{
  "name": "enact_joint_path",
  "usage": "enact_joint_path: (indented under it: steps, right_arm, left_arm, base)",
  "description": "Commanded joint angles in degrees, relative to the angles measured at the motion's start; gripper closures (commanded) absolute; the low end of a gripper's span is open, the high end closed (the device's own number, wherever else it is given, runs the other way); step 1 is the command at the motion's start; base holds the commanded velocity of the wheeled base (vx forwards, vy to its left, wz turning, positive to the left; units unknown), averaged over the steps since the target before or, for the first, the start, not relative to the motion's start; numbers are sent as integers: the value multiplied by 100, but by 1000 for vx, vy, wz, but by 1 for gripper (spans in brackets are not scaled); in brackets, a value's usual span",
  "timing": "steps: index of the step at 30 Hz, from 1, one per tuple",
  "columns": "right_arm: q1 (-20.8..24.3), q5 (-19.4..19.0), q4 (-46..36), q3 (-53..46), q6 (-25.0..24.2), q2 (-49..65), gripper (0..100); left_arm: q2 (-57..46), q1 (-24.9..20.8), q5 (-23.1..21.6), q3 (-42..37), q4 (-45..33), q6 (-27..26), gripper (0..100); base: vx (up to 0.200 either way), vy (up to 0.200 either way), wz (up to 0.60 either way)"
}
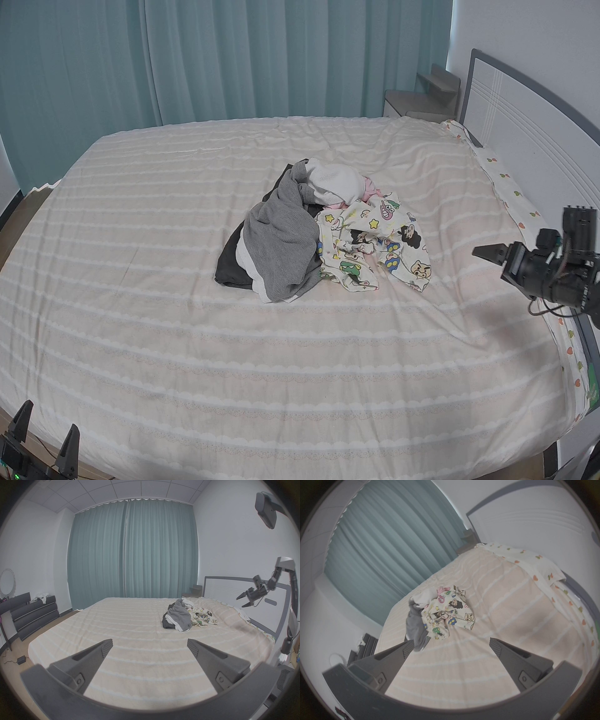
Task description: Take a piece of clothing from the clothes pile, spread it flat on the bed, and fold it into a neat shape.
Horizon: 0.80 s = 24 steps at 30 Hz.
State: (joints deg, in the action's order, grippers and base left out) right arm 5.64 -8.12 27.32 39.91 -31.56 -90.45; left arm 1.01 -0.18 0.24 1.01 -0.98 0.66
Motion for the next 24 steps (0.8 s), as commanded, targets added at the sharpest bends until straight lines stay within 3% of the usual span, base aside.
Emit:
enact_joint_path:
  steps: [1,5,17,24]
  right_arm:
    - [367,953,643,2486,-1300,-3576,0]
    - [341,1120,643,2935,-1309,-3857,0]
    - [358,1155,749,3620,-984,-4402,0]
    - [306,1146,766,3699,-412,-4560,0]
  left_arm:
    - [-40,1,2,-75,1,4,0]
    - [-40,1,2,-75,1,4,0]
    - [-40,1,2,-75,1,4,0]
    - [-40,1,2,-75,1,4,0]
  base:
    - [0,0,0]
    - [0,0,0]
    - [0,0,0]
    - [0,0,0]
